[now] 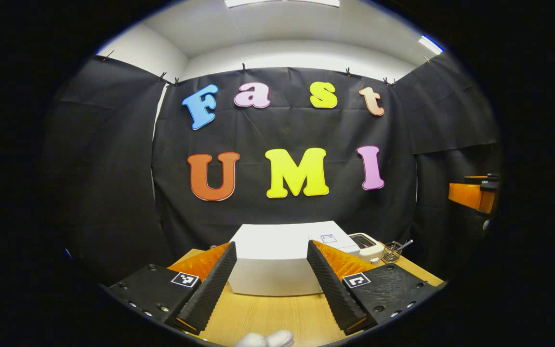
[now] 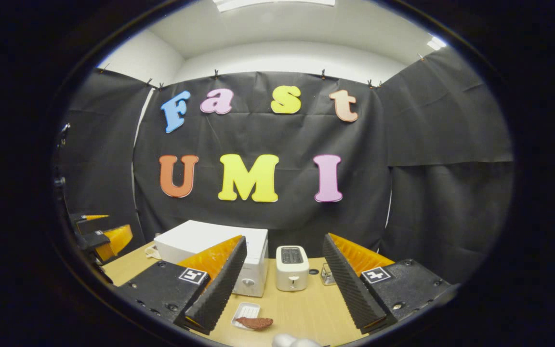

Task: Open the microwave oven with the left hand, put the food in, and close the microwave oven.

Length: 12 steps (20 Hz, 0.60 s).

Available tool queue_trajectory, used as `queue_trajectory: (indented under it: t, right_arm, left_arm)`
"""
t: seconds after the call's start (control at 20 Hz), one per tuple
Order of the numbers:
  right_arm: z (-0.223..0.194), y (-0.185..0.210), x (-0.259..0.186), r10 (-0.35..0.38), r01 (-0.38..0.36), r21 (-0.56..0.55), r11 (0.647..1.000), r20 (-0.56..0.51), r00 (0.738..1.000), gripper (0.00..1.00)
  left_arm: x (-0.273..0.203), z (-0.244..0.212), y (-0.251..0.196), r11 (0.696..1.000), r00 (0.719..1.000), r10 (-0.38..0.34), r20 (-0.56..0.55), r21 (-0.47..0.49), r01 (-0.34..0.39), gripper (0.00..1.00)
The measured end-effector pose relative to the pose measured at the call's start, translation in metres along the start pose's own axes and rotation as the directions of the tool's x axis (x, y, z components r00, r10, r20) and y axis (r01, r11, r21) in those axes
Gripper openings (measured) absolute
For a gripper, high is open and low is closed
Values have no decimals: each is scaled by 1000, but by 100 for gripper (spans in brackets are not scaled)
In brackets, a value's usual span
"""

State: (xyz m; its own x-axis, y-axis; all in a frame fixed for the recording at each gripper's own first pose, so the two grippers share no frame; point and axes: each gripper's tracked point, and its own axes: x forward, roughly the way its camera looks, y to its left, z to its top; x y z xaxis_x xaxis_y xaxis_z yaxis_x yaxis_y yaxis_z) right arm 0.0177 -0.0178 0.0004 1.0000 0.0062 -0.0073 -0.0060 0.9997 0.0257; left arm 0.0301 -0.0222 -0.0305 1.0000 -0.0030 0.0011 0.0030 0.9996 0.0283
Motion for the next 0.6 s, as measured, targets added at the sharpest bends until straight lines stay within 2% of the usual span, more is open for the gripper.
queue_trajectory:
  t: [0.3,0.5,0.55,0.6]
  right_arm:
    - [15,-17,7,1,-1,6,1000,6,1000,100]
    - [17,-28,13,-10,10,-33,999,-5,1000,100]
    - [16,-31,15,-15,14,-46,999,-14,1000,92]
    - [11,-34,17,-20,18,-59,998,-27,999,100]
  left_arm:
    - [40,-62,-59,996,997,-74,-37,-60,71,93]
    - [79,-112,-103,994,993,-112,-41,-20,111,93]
    - [89,-127,-112,993,991,-118,-62,-12,118,93]
    - [97,-141,-122,992,989,-125,-82,-7,125,93]
